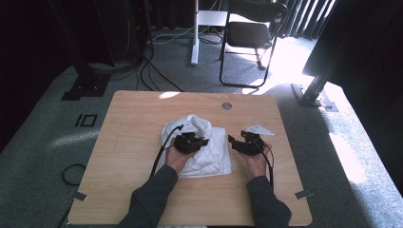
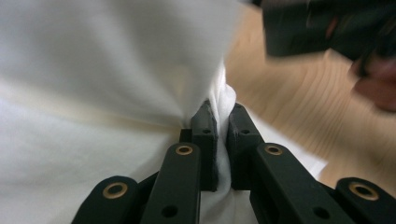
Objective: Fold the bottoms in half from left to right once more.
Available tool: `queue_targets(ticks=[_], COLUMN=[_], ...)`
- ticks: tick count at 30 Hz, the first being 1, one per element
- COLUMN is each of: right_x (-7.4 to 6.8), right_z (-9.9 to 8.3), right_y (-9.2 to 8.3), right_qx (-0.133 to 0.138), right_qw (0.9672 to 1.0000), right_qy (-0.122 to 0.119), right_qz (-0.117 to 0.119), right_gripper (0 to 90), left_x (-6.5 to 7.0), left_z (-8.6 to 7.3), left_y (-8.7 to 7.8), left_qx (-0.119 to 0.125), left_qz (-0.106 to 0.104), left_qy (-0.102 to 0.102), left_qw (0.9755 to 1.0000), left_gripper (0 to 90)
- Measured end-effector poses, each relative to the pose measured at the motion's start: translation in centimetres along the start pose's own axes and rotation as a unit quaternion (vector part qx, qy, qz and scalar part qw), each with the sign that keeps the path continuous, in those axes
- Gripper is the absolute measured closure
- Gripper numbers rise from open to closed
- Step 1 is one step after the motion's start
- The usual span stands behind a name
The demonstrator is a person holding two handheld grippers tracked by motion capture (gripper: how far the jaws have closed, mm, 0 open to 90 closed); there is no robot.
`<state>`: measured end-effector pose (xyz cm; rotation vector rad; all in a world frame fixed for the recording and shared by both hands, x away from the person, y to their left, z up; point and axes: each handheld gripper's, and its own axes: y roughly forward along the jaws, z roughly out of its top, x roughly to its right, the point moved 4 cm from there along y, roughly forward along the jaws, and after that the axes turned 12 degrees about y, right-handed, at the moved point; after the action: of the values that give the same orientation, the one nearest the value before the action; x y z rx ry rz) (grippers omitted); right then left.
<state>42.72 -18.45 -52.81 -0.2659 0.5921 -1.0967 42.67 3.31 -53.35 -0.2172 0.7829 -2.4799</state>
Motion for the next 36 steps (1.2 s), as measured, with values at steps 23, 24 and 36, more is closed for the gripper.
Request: queue_targets(ticks=[23,24,36], right_x=[-7.8,-7.5,-7.1], right_z=[3.1,3.2,5.0], right_y=[4.1,4.1,0.1], right_qx=[-0.040,-0.037,0.019], right_qw=[0.9921,0.9928,0.9938], right_qy=[-0.062,-0.061,-0.055], right_qz=[0.101,0.096,0.095], right_gripper=[76.1,80.1,82.1], left_x=[1.6,1.7,3.7], left_z=[0.2,0.4,3.2], left_y=[-1.2,-1.5,-3.3], left_qx=[0.030,0.040,0.082], left_qz=[-0.001,-0.004,-0.027], left_qy=[0.060,0.058,0.052], left_qw=[0.9977,0.9975,0.9949], left_gripper=[85.2,85.8,85.7])
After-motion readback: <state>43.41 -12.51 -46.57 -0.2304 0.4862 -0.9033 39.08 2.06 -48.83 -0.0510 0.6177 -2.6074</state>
